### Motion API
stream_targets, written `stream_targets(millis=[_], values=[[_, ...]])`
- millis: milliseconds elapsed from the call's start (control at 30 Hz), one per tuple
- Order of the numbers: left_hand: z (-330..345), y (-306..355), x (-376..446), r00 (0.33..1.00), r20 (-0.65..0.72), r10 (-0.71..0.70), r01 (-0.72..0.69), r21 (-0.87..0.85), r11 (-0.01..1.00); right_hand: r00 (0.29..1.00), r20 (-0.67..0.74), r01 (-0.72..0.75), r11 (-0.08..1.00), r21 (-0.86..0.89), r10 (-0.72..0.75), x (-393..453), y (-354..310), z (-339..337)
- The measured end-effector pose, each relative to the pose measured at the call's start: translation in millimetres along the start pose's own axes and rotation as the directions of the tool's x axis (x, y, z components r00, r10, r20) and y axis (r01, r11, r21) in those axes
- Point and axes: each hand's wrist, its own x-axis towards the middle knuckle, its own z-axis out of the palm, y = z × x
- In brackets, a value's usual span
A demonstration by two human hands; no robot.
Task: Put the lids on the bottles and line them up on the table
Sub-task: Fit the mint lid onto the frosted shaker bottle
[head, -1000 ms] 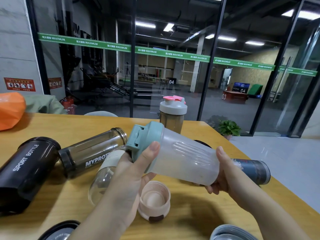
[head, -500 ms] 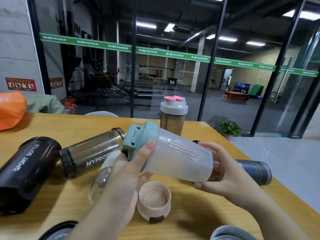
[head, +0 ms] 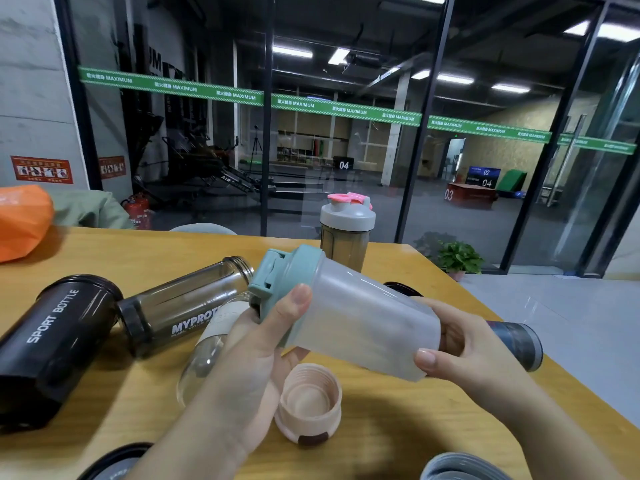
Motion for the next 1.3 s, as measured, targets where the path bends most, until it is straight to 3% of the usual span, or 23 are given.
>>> stream_targets(millis=[267,433,533,600,700,900,1133,1233,1300], values=[[0,-1,3,0.989,-0.032,0.146,-0.142,0.111,0.984,0.996,0.043,-0.080,0.997,0.010,0.080,-1,3,2],[-2,4,5,0.981,-0.007,0.193,-0.190,0.159,0.969,0.981,0.117,-0.141,0.985,-0.103,0.153,-2,-1,7],[-2,3,5,0.977,0.003,0.214,-0.212,0.173,0.962,0.982,0.080,-0.162,0.982,-0.096,0.170,-1,-4,2],[-1,1,4,0.972,0.006,0.234,-0.229,0.223,0.947,0.985,0.019,-0.166,0.966,-0.198,0.173,1,-6,0],[0,-1,4,0.961,-0.011,0.277,-0.261,0.300,0.918,0.991,0.005,-0.116,0.893,-0.436,0.131,11,-19,8],[10,1,-5,0.953,-0.012,0.304,-0.260,0.487,0.834,0.997,0.079,0.036,0.808,-0.588,0.013,32,-48,36],[4,1,3,0.965,0.122,0.232,-0.262,0.409,0.874,0.990,-0.012,0.093,0.708,-0.700,-0.141,36,-55,26],[0,-11,5,0.982,0.047,0.183,-0.175,0.583,0.793,0.979,-0.098,0.071,0.758,-0.648,-0.176,37,-49,11],[-2,-19,6,0.986,0.074,0.150,-0.154,0.750,0.644,0.966,-0.152,0.076,0.792,-0.605,-0.209,41,-40,-1]])
